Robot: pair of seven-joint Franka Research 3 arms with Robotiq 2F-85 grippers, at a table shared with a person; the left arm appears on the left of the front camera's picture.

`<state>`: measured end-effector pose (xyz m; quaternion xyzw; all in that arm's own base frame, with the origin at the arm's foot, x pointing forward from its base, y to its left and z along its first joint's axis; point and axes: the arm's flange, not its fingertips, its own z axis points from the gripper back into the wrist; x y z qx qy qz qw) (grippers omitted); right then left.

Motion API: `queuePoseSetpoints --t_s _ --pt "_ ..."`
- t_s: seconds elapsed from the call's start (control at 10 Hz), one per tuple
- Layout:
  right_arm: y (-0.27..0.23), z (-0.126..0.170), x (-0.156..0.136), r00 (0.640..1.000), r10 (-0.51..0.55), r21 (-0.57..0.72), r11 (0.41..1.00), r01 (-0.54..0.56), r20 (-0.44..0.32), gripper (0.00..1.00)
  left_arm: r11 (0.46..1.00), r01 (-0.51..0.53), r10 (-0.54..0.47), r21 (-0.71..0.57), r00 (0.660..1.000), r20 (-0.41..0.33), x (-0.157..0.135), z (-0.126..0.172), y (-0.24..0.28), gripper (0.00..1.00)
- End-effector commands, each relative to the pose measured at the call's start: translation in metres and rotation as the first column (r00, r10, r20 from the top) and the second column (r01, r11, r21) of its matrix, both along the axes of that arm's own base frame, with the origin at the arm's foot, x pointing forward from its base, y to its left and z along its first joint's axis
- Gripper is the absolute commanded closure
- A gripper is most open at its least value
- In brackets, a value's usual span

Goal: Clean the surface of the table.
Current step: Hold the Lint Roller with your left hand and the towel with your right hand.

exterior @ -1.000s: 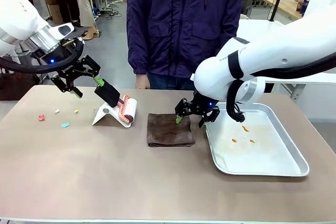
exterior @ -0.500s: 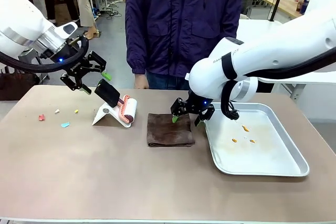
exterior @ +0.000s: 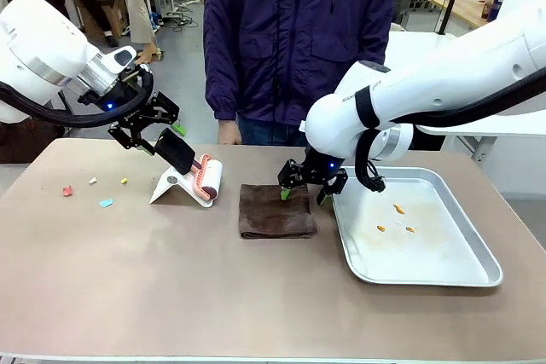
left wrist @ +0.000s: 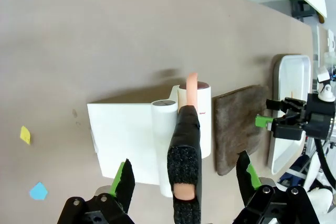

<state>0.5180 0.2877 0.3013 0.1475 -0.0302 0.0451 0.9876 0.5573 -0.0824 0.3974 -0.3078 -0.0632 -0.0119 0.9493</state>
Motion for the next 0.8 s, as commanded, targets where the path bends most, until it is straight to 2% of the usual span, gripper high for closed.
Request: queuePoseSetpoints --t_s 0.0,0.2,0.7 --pt "0.007 0.0037 0.0094 0.999 -0.04 -0.031 0.999 0.039 -0.013 0.0 0.997 0.051 -0.05 -0.05 0.998 0.024 0.0022 -0.0026 0.0041 0.0" --pt "0.0071 0.003 0.0125 0.999 -0.047 -0.031 0.998 0.046 -0.021 0.0 0.992 0.099 -0.098 -0.077 0.995 0.006 -0.0011 -0.0095 0.0044 0.0" --pt "0.0094 -0.0016 0.0125 0.998 -0.039 -0.062 0.997 0.036 -0.051 0.0 0.994 0.087 -0.086 -0.073 0.996 0.019 -0.003 -0.012 0.0065 0.0"
